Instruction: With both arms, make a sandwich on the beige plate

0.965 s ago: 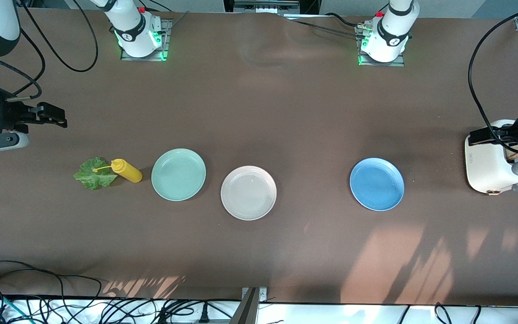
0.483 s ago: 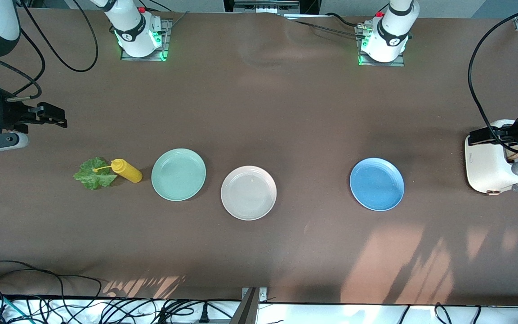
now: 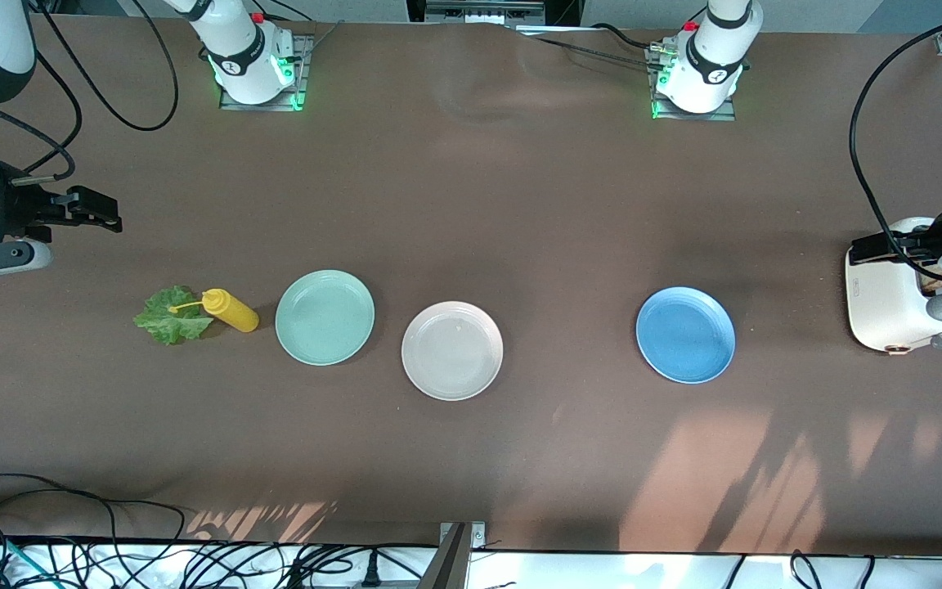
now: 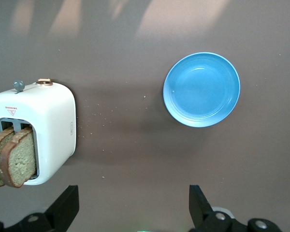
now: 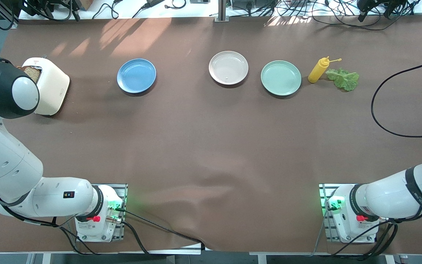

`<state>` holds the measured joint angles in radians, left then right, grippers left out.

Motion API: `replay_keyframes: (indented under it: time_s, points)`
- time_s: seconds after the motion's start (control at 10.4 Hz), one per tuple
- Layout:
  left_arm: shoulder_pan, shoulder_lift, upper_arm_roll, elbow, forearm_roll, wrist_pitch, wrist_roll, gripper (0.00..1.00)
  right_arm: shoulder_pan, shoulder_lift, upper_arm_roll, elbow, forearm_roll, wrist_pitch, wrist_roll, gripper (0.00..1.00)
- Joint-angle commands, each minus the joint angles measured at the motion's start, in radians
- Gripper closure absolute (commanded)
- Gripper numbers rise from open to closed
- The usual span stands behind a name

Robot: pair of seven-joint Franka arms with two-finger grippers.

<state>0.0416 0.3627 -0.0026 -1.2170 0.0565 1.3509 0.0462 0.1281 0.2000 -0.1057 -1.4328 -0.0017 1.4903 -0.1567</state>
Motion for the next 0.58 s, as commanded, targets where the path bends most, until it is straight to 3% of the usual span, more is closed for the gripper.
replay_keyframes:
  time_s: [0.0, 0.48]
  points:
    - [0.012, -0.015, 0.0, -0.019, -0.01, 0.008, -0.008, 0.0, -0.007, -0.011, 0.001, -0.017, 0.023, 0.011, 0.006, 0.0]
    - [0.11, -0.01, 0.009, -0.022, 0.002, -0.001, 0.079, 0.0, -0.015, -0.005, 0.001, -0.015, 0.023, 0.018, 0.006, 0.0]
